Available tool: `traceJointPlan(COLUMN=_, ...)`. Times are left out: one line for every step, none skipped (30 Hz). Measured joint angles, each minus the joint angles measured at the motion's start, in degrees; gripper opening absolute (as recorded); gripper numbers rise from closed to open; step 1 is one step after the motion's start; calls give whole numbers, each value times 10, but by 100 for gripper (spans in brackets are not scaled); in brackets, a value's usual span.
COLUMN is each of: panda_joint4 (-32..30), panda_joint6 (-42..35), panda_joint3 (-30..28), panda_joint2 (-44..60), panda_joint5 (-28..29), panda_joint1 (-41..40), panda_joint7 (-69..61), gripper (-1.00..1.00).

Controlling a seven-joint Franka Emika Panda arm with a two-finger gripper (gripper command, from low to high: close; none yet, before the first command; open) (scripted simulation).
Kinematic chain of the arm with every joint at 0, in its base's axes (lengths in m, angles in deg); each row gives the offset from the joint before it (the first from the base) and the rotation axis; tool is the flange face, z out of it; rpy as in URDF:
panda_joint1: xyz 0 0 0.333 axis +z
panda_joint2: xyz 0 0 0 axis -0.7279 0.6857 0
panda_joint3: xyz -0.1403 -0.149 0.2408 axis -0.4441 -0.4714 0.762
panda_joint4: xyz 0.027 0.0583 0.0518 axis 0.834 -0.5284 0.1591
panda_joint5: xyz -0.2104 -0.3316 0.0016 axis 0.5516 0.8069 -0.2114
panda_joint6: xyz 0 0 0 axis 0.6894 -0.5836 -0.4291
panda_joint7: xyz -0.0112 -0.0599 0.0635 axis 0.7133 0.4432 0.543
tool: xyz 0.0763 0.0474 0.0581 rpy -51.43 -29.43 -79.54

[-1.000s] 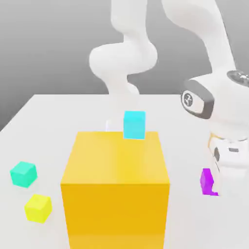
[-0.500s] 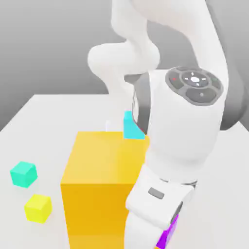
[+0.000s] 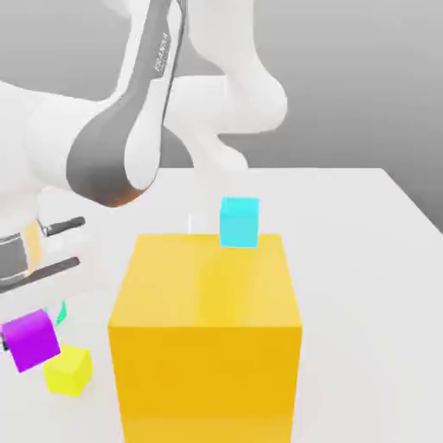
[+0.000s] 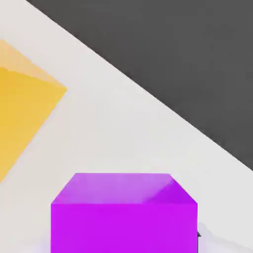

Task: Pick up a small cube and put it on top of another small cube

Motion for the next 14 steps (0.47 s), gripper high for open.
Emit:
traceJointPlan(panda_joint4=-21, panda_joint6=16, panda_joint3=-3, panda_joint2=-10, panda_joint5=0, panda_joint1=-3, panda_joint7=-8, gripper=-100)
traceJointPlan(panda_joint4=-42, panda_joint6=32, panda_joint3=-6, panda_joint2=-19, panda_joint5=0, panda_joint1=-6, panda_joint7=-16, gripper=-100)
traceJointPlan(panda_joint4=-63, panda_joint6=48, panda_joint3=-8, panda_joint2=-29, panda_joint5=1, panda_joint1=-9, panda_joint7=-23, gripper=-100)
traceJointPlan(panda_joint4=-84, panda_joint6=63, panda_joint3=-11, panda_joint2=-40, panda_joint5=2, panda_joint1=-13, panda_joint7=-30, gripper=-100)
traceJointPlan(panda_joint4=-99, panda_joint6=79, panda_joint3=-11, panda_joint2=-42, panda_joint5=-2, panda_joint1=-15, panda_joint7=-39, gripper=-100)
traceJointPlan(panda_joint4=-105, panda_joint6=96, panda_joint3=-7, panda_joint2=-33, panda_joint5=-14, panda_joint1=-18, panda_joint7=-50, gripper=-100)
traceJointPlan(panda_joint4=-108, panda_joint6=112, panda_joint3=0, panda_joint2=-19, panda_joint5=-31, panda_joint1=-22, panda_joint7=-64, gripper=-100)
traceJointPlan(panda_joint4=-108, panda_joint6=129, panda_joint3=9, panda_joint2=-1, panda_joint5=-50, panda_joint1=-28, panda_joint7=-79, gripper=-100)
traceJointPlan(panda_joint4=-108, panda_joint6=146, panda_joint3=22, panda_joint2=17, panda_joint5=-70, panda_joint1=-37, panda_joint7=-94, gripper=-100)
traceJointPlan(panda_joint4=-107, panda_joint6=162, panda_joint3=35, panda_joint2=37, panda_joint5=-90, panda_joint1=-47, panda_joint7=-108, gripper=-100)
traceJointPlan(panda_joint4=-106, panda_joint6=174, panda_joint3=45, panda_joint2=52, panda_joint5=-105, panda_joint1=-54, panda_joint7=-119, gripper=100)
traceJointPlan(panda_joint4=-106, panda_joint6=174, panda_joint3=45, panda_joint2=52, panda_joint5=-105, panda_joint1=-54, panda_joint7=-119, gripper=100)
traceJointPlan(panda_joint4=-106, panda_joint6=174, panda_joint3=45, panda_joint2=52, panda_joint5=-105, panda_joint1=-54, panda_joint7=-119, gripper=100)
traceJointPlan(panda_joint4=-106, panda_joint6=174, panda_joint3=45, panda_joint2=52, panda_joint5=-105, panda_joint1=-54, panda_joint7=-119, gripper=100)
